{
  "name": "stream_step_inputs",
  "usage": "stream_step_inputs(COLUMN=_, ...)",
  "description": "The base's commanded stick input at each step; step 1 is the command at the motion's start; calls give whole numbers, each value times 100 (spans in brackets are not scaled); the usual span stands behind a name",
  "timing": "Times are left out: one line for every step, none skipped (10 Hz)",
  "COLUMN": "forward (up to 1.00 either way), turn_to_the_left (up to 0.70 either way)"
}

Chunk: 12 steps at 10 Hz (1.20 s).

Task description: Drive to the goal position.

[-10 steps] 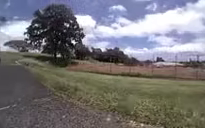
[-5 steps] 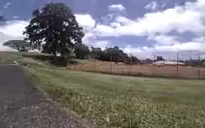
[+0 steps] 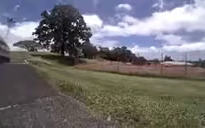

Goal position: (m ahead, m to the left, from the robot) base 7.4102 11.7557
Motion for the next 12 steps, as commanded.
stream_step_inputs(forward=-69, turn_to_the_left=-35)
stream_step_inputs(forward=-69, turn_to_the_left=-35)
stream_step_inputs(forward=-69, turn_to_the_left=-35)
stream_step_inputs(forward=-70, turn_to_the_left=-35)
stream_step_inputs(forward=-70, turn_to_the_left=-35)
stream_step_inputs(forward=-69, turn_to_the_left=-35)
stream_step_inputs(forward=-69, turn_to_the_left=-35)
stream_step_inputs(forward=-69, turn_to_the_left=-35)
stream_step_inputs(forward=-56, turn_to_the_left=-23)
stream_step_inputs(forward=-7, turn_to_the_left=-3)
stream_step_inputs(forward=0, turn_to_the_left=0)
stream_step_inputs(forward=1, turn_to_the_left=0)
